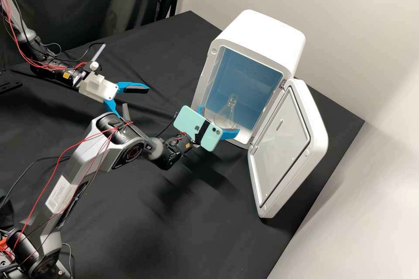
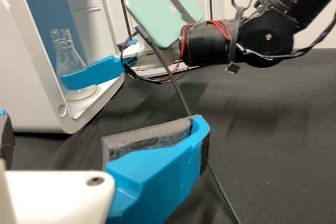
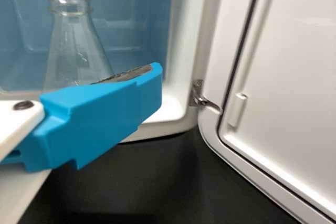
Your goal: Take the flask out of the incubator
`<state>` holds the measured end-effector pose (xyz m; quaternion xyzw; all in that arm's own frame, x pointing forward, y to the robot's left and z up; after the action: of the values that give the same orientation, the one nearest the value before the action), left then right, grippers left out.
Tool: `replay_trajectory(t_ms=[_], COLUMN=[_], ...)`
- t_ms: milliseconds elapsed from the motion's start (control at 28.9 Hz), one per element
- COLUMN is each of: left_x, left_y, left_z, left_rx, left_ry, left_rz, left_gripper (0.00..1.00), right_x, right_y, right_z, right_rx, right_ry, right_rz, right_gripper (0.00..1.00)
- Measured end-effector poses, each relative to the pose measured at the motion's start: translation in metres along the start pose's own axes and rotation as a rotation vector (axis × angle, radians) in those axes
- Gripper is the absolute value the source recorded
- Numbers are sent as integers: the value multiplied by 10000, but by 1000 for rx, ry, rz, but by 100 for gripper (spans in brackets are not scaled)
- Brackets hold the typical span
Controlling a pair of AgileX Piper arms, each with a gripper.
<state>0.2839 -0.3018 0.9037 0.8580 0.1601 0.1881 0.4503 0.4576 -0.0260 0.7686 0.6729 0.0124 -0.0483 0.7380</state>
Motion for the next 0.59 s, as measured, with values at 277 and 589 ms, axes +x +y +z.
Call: replay_trajectory(t_ms=[277, 589], left_x=[0, 0], left_y=[0, 0], left_z=[0, 0], left_rx=[0, 0], left_ry=[0, 0], left_rz=[0, 0], left_gripper=[100, 100], right_x=[121, 199], right_y=[-27, 40], right_z=[-69, -115], right_rx=[7, 6], right_ry=[1, 7], right_rz=[-9, 1], right_gripper=[100, 100])
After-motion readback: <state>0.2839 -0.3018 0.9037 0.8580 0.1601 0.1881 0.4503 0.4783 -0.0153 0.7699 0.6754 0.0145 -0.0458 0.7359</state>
